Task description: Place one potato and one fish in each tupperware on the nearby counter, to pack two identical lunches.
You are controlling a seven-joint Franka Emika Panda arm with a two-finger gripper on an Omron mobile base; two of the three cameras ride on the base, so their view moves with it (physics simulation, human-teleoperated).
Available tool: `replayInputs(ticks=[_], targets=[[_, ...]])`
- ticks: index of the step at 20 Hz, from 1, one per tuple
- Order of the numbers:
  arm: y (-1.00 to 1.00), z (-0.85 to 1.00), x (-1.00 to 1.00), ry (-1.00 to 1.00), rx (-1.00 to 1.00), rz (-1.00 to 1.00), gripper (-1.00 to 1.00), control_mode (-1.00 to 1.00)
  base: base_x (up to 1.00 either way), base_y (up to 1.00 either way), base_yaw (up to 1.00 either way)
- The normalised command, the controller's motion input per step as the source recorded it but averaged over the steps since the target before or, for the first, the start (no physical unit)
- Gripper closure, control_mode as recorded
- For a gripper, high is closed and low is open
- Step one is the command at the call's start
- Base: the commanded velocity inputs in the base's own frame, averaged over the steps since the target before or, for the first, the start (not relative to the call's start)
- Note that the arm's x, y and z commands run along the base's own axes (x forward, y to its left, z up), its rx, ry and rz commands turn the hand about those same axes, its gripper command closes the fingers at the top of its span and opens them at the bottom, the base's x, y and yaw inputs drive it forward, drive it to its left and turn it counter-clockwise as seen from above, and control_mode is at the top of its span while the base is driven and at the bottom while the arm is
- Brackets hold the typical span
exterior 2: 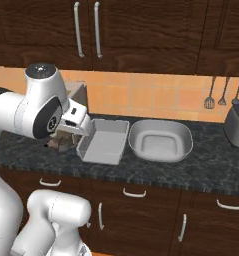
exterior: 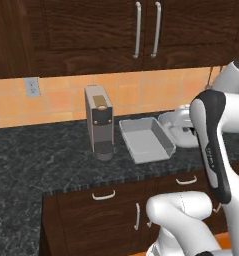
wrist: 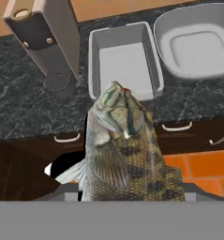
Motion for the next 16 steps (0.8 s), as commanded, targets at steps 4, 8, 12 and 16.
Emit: replayInputs(ticks=[4, 8, 12, 16], targets=[[0.00, -0.94, 0.96, 0.08, 0.01, -0.03, 1.00, -1.00, 0.00, 0.00, 0.00], [0.03, -0.48, 1.00, 0.08, 0.02, -0.01, 1.00, -1.00, 0.00, 0.00, 0.00], [0.01, -0.40, 1.00, 0.00, 0.00, 0.00, 1.00, -1.00, 0.00, 0.00, 0.00], [0.00, -0.34, 1.00, 0.00, 0.00, 0.00, 1.00, -1.00, 0.00, 0.00, 0.00]])
